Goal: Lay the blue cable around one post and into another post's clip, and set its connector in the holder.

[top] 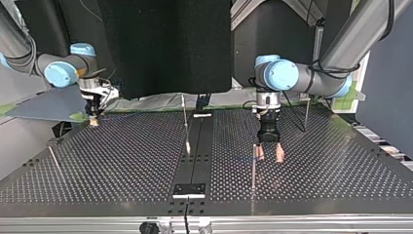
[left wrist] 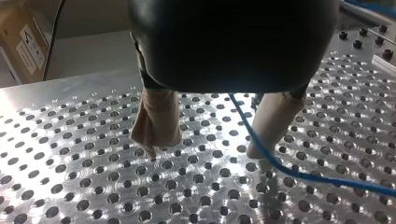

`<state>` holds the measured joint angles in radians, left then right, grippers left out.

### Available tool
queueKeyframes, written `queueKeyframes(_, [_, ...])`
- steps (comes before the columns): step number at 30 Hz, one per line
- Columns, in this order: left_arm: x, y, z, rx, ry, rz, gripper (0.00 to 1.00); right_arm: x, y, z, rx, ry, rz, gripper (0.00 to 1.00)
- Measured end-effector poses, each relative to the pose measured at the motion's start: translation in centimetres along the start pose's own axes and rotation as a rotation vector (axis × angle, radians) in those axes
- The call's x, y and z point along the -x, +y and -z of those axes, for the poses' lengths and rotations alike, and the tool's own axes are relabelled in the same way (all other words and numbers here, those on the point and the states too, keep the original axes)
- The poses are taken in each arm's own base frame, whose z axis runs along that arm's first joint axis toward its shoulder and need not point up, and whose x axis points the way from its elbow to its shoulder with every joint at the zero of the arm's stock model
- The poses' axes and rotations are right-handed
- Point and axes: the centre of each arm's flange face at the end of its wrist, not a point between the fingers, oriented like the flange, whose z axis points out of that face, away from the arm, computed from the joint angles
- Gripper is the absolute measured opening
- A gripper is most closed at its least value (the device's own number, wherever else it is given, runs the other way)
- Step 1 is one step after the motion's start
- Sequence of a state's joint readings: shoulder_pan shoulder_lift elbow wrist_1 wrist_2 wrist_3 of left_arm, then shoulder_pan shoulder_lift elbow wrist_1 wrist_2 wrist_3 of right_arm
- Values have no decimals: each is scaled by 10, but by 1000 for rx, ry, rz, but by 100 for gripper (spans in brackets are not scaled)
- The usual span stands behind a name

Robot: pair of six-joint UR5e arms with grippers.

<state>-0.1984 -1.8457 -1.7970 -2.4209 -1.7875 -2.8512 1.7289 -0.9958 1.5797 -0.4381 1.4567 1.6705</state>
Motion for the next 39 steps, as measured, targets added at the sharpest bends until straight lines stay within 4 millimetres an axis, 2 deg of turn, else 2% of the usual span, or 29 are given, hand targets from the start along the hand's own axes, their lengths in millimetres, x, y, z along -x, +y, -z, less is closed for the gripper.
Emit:
queueKeyframes(5, [0, 0, 0, -1, 1, 1, 100, -27, -8, 9, -26, 4, 4, 19])
queueKeyframes(13, [0, 0, 0, 0, 1, 3, 100, -60, -19, 32, -41, -4, 38, 19])
queueKeyframes(27, [1, 0, 0, 0, 1, 3, 100, -135, -5, 58, -24, 167, 66, 19])
queueKeyframes(34, [0, 0, 0, -1, 4, 3, 100, -134, 13, 67, -5, 218, 59, 19])
queueKeyframes(39, [0, 0, 0, 1, 5, 3, 100, -117, 31, 57, 19, 207, 57, 19])
